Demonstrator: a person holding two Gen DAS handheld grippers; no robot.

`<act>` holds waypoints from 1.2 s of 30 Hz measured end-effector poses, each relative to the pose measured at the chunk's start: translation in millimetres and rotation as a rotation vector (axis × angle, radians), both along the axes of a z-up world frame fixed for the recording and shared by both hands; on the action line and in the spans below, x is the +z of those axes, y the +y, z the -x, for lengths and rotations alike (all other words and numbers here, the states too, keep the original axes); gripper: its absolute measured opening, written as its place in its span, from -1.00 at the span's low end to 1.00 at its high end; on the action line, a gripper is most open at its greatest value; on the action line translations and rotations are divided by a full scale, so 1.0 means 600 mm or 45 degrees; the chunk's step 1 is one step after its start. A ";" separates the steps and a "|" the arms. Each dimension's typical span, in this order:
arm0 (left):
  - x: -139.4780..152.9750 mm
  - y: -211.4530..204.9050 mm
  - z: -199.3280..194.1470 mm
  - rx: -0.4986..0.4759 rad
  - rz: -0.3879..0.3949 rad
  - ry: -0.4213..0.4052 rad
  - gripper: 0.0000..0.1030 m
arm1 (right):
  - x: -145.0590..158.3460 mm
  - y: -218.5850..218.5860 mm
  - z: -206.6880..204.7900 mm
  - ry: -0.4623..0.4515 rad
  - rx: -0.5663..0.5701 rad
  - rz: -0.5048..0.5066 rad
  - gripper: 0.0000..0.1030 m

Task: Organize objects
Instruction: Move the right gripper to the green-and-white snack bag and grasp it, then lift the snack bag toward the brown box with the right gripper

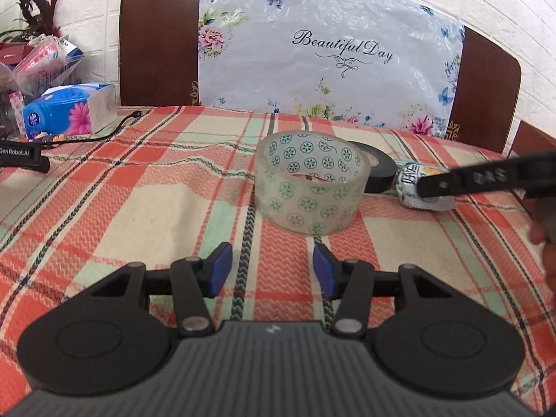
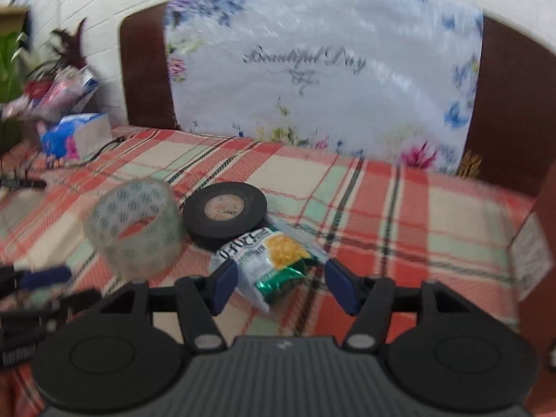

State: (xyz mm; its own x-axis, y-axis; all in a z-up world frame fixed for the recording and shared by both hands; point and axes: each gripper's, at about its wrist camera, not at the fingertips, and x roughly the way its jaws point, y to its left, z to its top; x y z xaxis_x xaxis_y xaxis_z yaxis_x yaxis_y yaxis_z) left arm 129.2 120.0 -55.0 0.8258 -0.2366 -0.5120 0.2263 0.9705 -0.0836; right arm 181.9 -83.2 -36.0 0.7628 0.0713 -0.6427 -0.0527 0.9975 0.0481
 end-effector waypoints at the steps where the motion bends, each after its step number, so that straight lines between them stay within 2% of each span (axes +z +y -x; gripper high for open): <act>1: 0.000 0.001 0.000 0.001 0.005 0.000 0.04 | -0.005 -0.005 -0.015 0.019 -0.022 -0.045 0.26; 3: -0.001 0.003 0.000 0.002 0.019 0.001 0.04 | -0.018 -0.010 -0.037 0.056 -0.035 -0.108 0.29; 4: -0.001 0.004 -0.001 0.003 0.029 0.002 0.04 | -0.025 -0.010 -0.041 0.067 -0.029 -0.122 0.18; 5: -0.002 0.005 -0.001 0.005 0.036 0.003 0.04 | -0.028 -0.006 -0.039 0.048 -0.023 -0.114 0.06; 7: -0.002 0.006 -0.001 0.005 0.043 0.004 0.05 | -0.025 0.003 -0.029 0.028 -0.012 -0.081 -0.05; 10: -0.002 0.005 -0.002 0.003 0.031 0.004 0.05 | -0.017 0.009 -0.006 0.010 0.011 -0.043 -0.06; 14: -0.002 -0.002 -0.002 0.004 -0.010 0.002 0.05 | -0.016 -0.012 0.050 0.012 0.029 -0.052 -0.06; 20: -0.002 -0.007 -0.003 0.004 -0.052 0.001 0.07 | -0.010 -0.086 0.162 -0.004 -0.055 -0.095 -0.04; 27: -0.002 -0.014 0.001 0.007 -0.085 0.003 0.11 | -0.021 -0.148 0.261 -0.003 -0.154 -0.143 0.13; 29: -0.002 -0.015 0.000 0.009 -0.096 0.003 0.13 | -0.021 -0.157 0.287 -0.021 -0.162 -0.146 0.23; 31: -0.002 -0.017 0.002 0.018 -0.107 0.003 0.19 | -0.016 -0.170 0.308 -0.044 -0.167 -0.146 0.49; 36: 0.000 -0.018 0.007 0.046 -0.133 0.014 0.30 | -0.003 -0.197 0.354 -0.096 -0.219 -0.170 0.49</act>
